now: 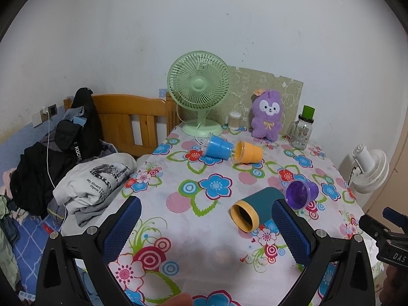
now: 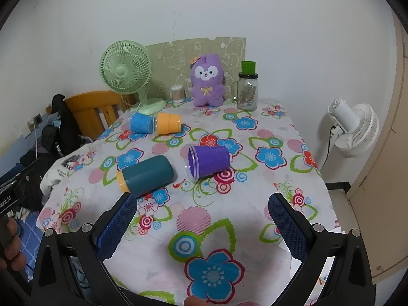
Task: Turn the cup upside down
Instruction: 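Move the right gripper toward the teal cup lying on its side, then close the right gripper around the teal cup body and lift it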
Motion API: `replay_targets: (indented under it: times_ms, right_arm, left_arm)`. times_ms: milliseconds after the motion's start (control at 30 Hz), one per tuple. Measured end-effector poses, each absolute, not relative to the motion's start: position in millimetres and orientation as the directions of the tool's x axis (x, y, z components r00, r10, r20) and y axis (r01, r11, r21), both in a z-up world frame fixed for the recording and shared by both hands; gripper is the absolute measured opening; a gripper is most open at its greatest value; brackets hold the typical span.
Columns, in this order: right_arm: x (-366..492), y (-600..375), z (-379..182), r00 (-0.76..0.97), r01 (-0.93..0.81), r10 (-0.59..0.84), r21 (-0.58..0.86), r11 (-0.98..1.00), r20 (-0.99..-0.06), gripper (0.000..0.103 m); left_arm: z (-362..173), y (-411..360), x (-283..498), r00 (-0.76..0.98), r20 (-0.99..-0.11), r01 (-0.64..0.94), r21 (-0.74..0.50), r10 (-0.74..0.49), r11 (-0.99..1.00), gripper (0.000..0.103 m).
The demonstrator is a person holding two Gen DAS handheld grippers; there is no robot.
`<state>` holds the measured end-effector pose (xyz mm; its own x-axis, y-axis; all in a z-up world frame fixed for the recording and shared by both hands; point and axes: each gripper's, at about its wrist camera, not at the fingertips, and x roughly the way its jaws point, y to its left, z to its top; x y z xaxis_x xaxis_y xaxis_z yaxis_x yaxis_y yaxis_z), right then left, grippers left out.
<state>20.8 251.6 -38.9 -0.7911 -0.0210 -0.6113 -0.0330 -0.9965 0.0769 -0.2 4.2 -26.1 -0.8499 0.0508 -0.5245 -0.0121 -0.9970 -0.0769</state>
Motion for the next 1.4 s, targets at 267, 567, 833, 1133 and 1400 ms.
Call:
replay_targets:
  times_ms: [267, 567, 833, 1133, 1400]
  right_arm:
    - [-4.3, 251.5, -63.7, -0.740, 0.003, -0.049, 0.069, -0.998, -0.671, 0.103]
    - [-46.3, 215.1, -84.8, -0.669, 0.043, -0.145, 0.156, -0.987, -0.729, 0.103]
    - [-95.6, 193.2, -104.0, -0.620, -0.179, -0.180, 0.361, -0.915, -0.764, 0.103]
    - [-145.0, 169.0, -125.2, -0.558, -0.290, -0.146, 0.357, -0.888, -0.817, 0.103]
    - [-169.8, 153.7, -144.6, -0.508, -0.317, -0.137, 0.333, -0.888, -0.850, 0.096]
  left_arm:
    - [-56.1, 5.2, -11.0, -0.805, -0.591, 0.009, -0.087, 0.044, -0.996, 0.103]
    - [-81.9, -0.4, -31.0, -0.776, -0.629, 0.004, -0.070, 0.041, -0.998, 0.103]
    - [-77.8, -12.7, -67.9, -0.796, -0.601, -0.075, -0.019, 0.071, -0.997, 0.103]
    - [-81.0, -24.2, -115.4, -0.777, -0.622, -0.137, 0.018, 0.096, -0.990, 0.103]
    - [-96.3, -33.9, -132.1, -0.754, -0.651, -0.136, 0.022, 0.089, -0.990, 0.103]
